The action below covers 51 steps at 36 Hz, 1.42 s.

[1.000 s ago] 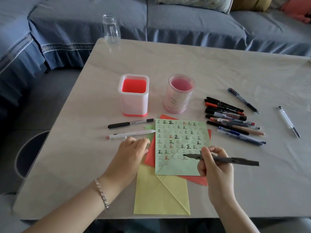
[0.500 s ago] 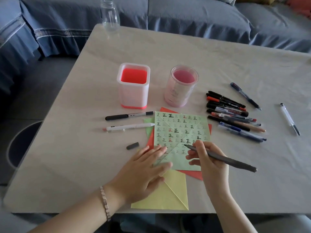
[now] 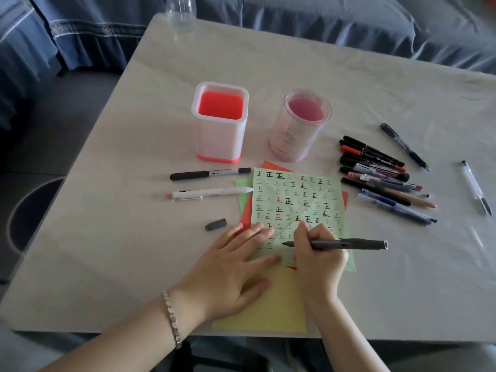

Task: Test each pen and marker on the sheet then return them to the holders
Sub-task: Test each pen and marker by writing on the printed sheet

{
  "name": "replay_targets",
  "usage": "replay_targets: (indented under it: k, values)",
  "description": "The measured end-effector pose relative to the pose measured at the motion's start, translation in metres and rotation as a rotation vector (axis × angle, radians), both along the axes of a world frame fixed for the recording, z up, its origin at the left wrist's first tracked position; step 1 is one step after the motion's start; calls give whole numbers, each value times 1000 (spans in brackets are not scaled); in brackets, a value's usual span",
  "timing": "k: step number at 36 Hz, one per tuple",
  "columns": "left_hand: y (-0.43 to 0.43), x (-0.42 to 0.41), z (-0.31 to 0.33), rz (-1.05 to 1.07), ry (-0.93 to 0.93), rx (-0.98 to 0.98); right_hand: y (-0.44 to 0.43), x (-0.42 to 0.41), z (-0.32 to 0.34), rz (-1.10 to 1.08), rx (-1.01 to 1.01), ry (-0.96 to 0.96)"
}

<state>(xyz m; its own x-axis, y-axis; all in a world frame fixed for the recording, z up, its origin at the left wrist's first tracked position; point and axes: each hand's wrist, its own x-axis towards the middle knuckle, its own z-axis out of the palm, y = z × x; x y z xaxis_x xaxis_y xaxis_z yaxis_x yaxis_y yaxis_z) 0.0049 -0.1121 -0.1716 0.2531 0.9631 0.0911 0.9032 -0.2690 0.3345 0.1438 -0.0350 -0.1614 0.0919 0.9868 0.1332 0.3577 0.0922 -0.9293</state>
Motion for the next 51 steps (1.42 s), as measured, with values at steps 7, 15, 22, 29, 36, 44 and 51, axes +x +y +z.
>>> replay_targets:
  k: [7,15,22,29,36,44,51]
  values:
    - [0,0,-1,-1,-10,-31,-3,1,-2,59,42,-37]
    - [0,0,0,1,-30,-20,1,1,-6,90,91,-84]
    - [1,0,0,1,-30,-15,2,0,-8,95,115,-103]
    - [1,1,1,2,-20,-15,2,1,-9,111,135,-114]
    - [1,0,1,6,-36,-27,4,3,-11,57,138,-142]
    - [2,1,2,11,-30,-24,4,2,-10,78,127,-123]
    - [2,1,2,8,-29,-25,3,3,-9,81,135,-127]
